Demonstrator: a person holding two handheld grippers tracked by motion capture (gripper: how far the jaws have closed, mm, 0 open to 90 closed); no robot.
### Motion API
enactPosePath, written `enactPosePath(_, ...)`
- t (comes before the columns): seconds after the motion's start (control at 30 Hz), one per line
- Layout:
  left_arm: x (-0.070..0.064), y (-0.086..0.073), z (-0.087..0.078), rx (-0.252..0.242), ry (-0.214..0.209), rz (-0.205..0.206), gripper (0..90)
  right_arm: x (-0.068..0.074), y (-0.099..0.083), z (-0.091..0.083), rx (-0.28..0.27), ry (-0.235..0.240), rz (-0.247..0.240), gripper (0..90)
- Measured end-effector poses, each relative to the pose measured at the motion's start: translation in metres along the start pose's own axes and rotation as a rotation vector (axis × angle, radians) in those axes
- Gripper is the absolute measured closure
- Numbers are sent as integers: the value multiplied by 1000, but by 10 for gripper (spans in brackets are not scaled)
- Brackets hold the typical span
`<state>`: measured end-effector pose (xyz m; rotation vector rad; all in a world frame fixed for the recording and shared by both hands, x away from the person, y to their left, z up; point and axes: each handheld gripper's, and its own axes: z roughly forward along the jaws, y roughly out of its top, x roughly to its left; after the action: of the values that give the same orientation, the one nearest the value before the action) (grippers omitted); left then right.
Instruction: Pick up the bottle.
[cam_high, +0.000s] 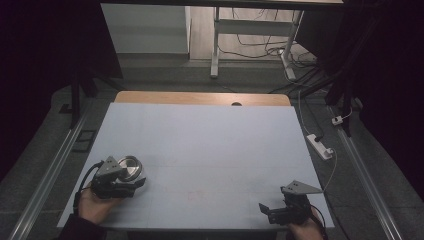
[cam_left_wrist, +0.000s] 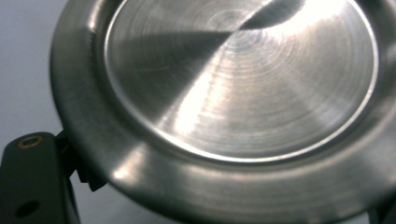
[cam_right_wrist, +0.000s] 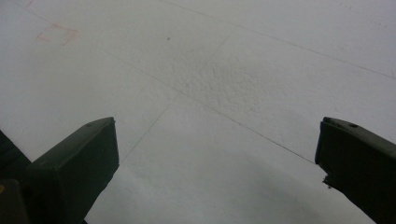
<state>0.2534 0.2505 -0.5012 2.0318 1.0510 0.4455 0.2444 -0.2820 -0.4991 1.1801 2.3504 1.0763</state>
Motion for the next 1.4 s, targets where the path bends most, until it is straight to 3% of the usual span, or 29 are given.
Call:
enactPosePath(0.47,-15,34,12,-23,-81,64,148,0,0,-1,-9,2,0,0)
enactPosePath(1.03,-38,76,42,-25,-169,174,149,0,-1,-1,-11,4,-6,0)
enactPosePath(1.4,-53,102,66,-30,-220,201,149,0,-1,-1,-11,4,-10,0)
